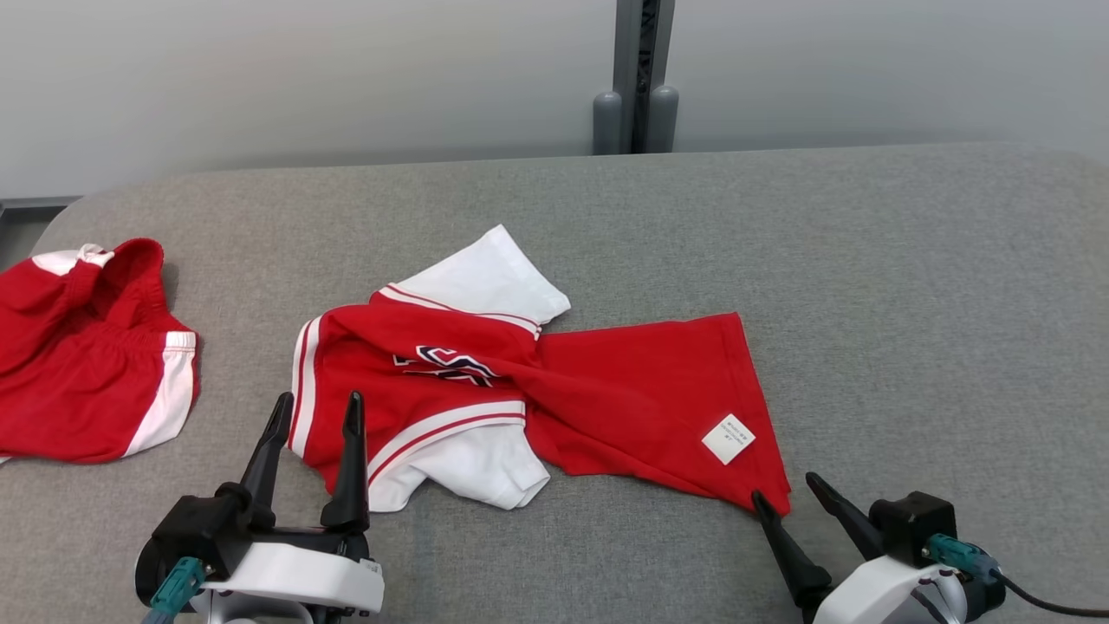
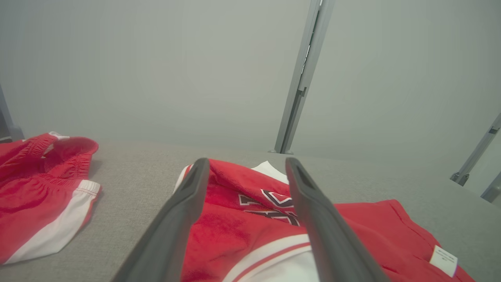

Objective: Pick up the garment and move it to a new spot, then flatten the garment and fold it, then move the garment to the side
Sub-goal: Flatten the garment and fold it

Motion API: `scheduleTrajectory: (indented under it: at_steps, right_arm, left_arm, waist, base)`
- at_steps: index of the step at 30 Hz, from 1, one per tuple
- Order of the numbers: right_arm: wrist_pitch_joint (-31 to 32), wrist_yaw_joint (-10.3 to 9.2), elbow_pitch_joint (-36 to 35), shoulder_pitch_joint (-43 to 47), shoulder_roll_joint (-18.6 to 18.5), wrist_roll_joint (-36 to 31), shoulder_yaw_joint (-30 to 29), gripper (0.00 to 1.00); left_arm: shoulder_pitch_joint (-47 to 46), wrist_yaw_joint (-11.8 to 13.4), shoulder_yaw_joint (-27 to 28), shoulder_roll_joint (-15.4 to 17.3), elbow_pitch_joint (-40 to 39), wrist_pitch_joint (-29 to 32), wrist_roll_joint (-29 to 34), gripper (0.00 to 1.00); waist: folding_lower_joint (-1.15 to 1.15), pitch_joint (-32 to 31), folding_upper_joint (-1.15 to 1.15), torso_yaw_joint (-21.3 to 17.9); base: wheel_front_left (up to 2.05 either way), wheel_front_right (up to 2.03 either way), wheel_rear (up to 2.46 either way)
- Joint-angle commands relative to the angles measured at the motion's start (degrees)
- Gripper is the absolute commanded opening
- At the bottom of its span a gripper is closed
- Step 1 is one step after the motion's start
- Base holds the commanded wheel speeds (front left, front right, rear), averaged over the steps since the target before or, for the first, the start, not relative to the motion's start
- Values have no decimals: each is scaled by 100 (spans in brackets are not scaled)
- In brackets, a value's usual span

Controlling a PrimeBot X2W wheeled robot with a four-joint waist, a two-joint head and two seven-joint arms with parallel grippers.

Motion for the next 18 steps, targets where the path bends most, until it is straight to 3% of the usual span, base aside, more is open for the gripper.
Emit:
scheduleTrajectory:
  at_steps: [1, 10, 11, 12, 13, 14, 15, 18]
  right_arm:
    - [23, 9, 100, -67, -53, 17, 43, 100]
    - [48, 9, 761, -430, -23, 160, 378, 100]
    - [27, 9, 796, -459, -24, 170, 393, 91]
    - [3, 9, 847, -484, -22, 183, 418, 49]
    - [-9, 9, 905, -503, -24, 196, 442, 33]
    - [-17, 9, 941, -524, -27, 203, 468, 24]
    - [-22, 9, 976, -549, -30, 221, 485, 0]
    - [-45, 9, 1088, -595, -27, 261, 530, 0]
  left_arm:
    - [-88, 25, -7, 20, -3, -10, -30, 100]
    - [-170, 66, -50, 20, -4, -10, -131, 100]
    - [-176, 73, -56, 18, -4, -10, -136, 100]
    - [-183, 75, -54, 18, -6, -10, -139, 100]
    - [-188, 75, -55, 19, -7, -10, -139, 100]
    - [-191, 80, -56, 19, -7, -10, -141, 100]
    - [-192, 85, -57, 18, -6, -10, -140, 100]
    - [-193, 95, -66, 18, -2, -10, -145, 100]
  waist:
    - [0, 43, 0, 48]
    - [0, 188, 0, 260]
    - [0, 194, 0, 280]
    - [0, 198, 0, 296]
    - [0, 200, 0, 311]
    - [0, 203, 0, 325]
    - [0, 206, 0, 338]
    - [0, 210, 0, 364]
  base:
    - [0, 0, 0]
    - [0, 0, 0]
    - [0, 0, 0]
    - [0, 0, 0]
    - [0, 0, 0]
    - [0, 0, 0]
    - [0, 0, 0]
    - [0, 0, 0]
